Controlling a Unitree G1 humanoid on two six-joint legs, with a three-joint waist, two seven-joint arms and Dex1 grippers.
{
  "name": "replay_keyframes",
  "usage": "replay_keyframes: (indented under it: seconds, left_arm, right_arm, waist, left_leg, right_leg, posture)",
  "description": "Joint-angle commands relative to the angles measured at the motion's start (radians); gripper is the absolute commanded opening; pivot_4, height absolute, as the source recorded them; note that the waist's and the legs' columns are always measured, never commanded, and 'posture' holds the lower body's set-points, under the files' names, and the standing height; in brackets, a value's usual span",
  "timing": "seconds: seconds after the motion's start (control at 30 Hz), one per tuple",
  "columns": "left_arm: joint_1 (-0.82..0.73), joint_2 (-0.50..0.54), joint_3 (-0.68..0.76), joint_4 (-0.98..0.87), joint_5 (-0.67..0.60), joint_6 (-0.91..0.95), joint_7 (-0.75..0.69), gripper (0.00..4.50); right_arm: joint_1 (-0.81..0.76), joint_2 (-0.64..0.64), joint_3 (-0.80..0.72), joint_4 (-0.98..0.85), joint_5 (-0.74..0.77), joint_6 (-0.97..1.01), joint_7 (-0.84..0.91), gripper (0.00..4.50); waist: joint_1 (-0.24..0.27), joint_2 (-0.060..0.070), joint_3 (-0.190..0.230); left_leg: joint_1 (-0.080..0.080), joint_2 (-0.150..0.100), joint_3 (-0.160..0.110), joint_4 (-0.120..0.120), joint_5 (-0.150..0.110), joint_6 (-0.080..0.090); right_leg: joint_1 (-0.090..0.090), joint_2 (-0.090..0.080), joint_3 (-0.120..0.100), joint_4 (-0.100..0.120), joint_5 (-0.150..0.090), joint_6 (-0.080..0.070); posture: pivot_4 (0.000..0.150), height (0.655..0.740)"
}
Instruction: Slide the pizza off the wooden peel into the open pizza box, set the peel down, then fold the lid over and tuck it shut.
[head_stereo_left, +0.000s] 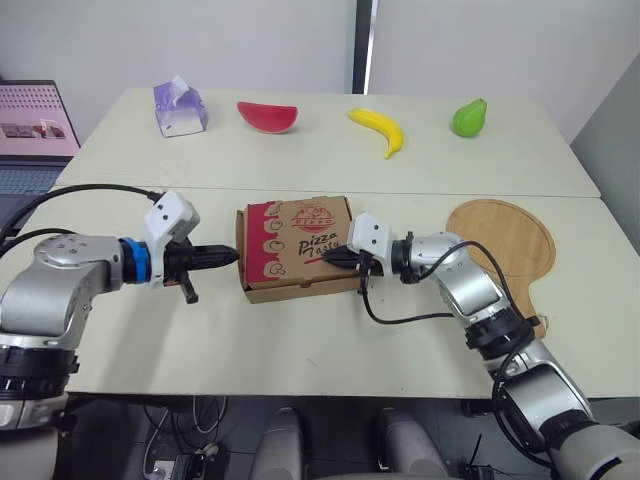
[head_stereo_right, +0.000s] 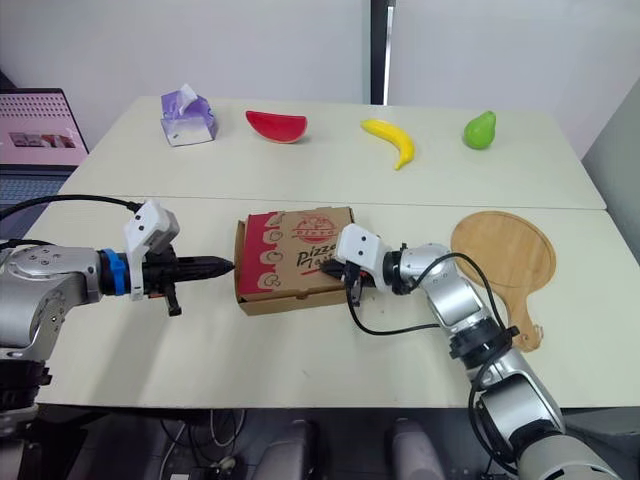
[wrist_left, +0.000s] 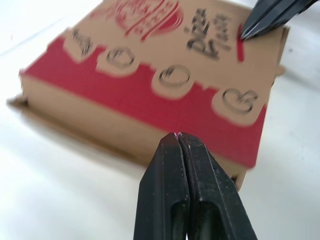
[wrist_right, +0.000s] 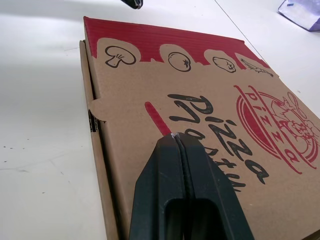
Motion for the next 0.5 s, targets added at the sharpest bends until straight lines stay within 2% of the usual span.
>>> replay_keyframes:
  seconds: [0.03,0.27,0.5]
  left_arm:
    - [-0.030,-0.020,-0.009,-0.021,0.011,-0.032,0.023,0.00]
    - [0.027,-0.031,-0.105,0.037,0.123,-0.142,0.024,0.00]
    - [0.067,-0.020,-0.114,0.058,0.154,-0.187,0.013,0.00]
  right_arm:
    - [-0.022,0.002,-0.015,-0.015,0.011,-0.017,0.004,0.04]
    - [-0.016,-0.001,-0.013,-0.024,0.009,-0.013,0.002,0.04]
    - [0.008,-0.008,0.004,-0.021,-0.012,-0.018,-0.003,0.04]
  waist:
    - [-0.002,0.000,0.000]
    - [-0.002,0.000,0.000]
    - [-0.002,0.000,0.000]
  left_leg:
    - [0.000,0.000,0.000,0.000,0.000,0.000]
    - [0.000,0.000,0.000,0.000,0.000,0.000]
    - [0.000,0.000,0.000,0.000,0.000,0.000]
  right_leg:
    - [0.000,0.000,0.000,0.000,0.000,0.000]
    - [0.000,0.000,0.000,0.000,0.000,0.000]
    - [0.000,0.000,0.001,0.000,0.000,0.000]
  posture:
    - [0.150,0.7400]
    - [0.150,0.7400]
    - [0.150,0.7400]
